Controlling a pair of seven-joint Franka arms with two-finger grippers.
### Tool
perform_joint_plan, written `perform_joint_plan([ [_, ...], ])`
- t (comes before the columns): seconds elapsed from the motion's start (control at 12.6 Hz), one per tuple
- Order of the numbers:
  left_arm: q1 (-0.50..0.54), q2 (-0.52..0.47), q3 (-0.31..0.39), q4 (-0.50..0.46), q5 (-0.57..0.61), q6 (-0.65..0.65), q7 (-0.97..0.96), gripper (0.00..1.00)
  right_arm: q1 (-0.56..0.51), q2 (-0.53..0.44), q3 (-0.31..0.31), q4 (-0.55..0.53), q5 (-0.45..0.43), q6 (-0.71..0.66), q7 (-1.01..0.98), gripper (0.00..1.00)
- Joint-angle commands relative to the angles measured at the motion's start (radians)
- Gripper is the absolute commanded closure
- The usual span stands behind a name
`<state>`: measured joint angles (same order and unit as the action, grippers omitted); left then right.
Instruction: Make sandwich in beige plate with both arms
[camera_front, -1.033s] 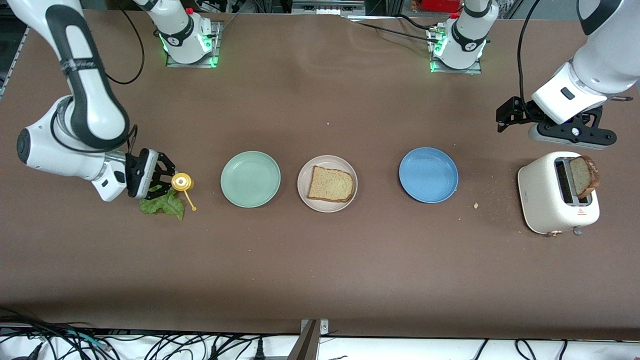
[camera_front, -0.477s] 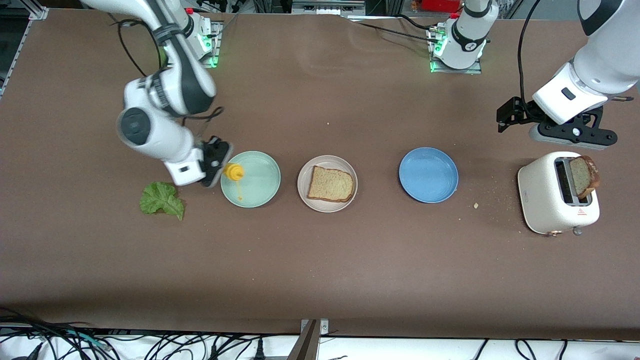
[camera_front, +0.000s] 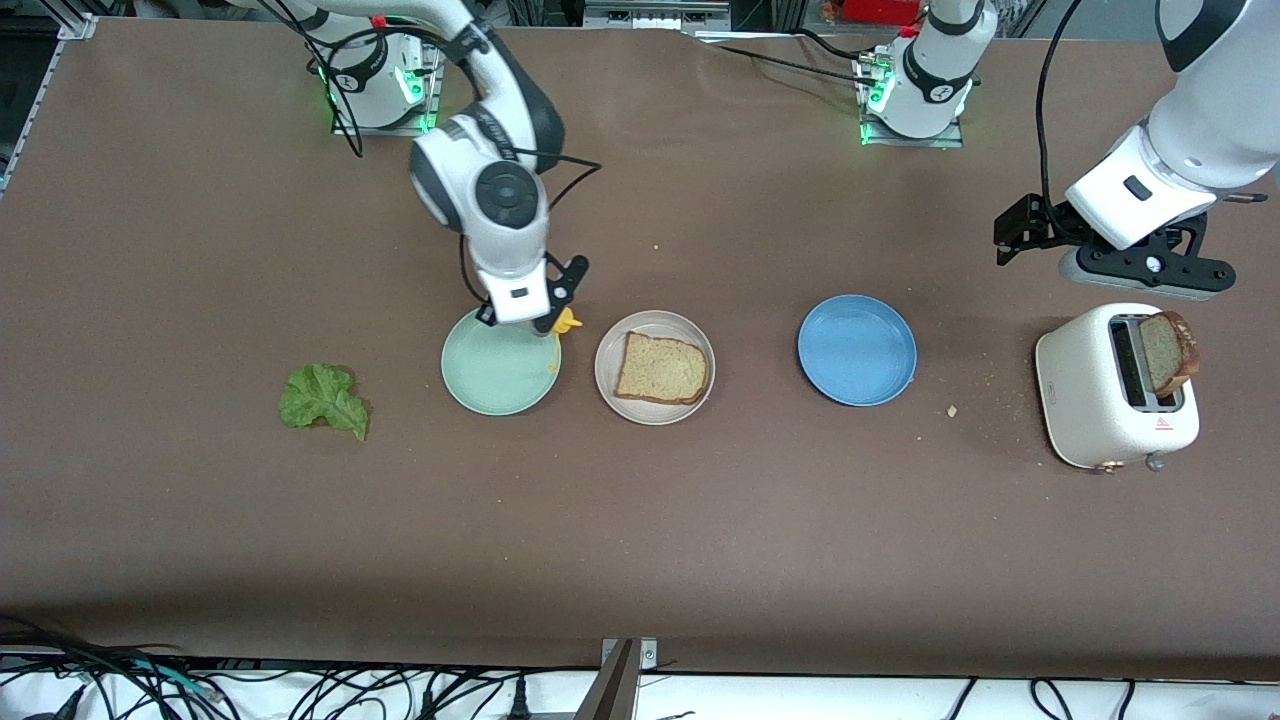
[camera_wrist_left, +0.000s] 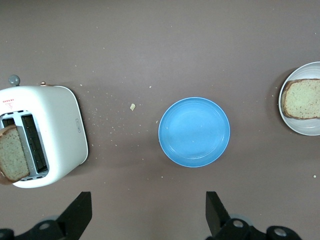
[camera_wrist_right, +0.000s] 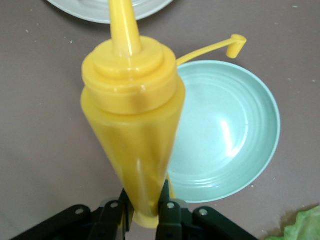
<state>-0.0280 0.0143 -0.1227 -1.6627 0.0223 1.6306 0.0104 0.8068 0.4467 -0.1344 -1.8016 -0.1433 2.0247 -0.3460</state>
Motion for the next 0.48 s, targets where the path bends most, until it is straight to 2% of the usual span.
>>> perform_joint_plan([
  [0.0,0.01,-0.014,-0.006,-0.012,-0.013,0.003,0.0,0.0,0.135,0.143,-0.088,0.201,-0.036,-0.15,0.053,1.0],
  [0.24,0.01,-0.014,-0.005,-0.012,-0.013,0.003,0.002,0.0,0.21,0.242,-0.108,0.313,-0.177,-0.285,0.082,1.0],
  [0.4,0.01,-0.014,-0.005,-0.012,-0.013,0.003,0.003,0.0,0.238,0.303,-0.123,0.366,-0.232,-0.355,0.082,1.0],
])
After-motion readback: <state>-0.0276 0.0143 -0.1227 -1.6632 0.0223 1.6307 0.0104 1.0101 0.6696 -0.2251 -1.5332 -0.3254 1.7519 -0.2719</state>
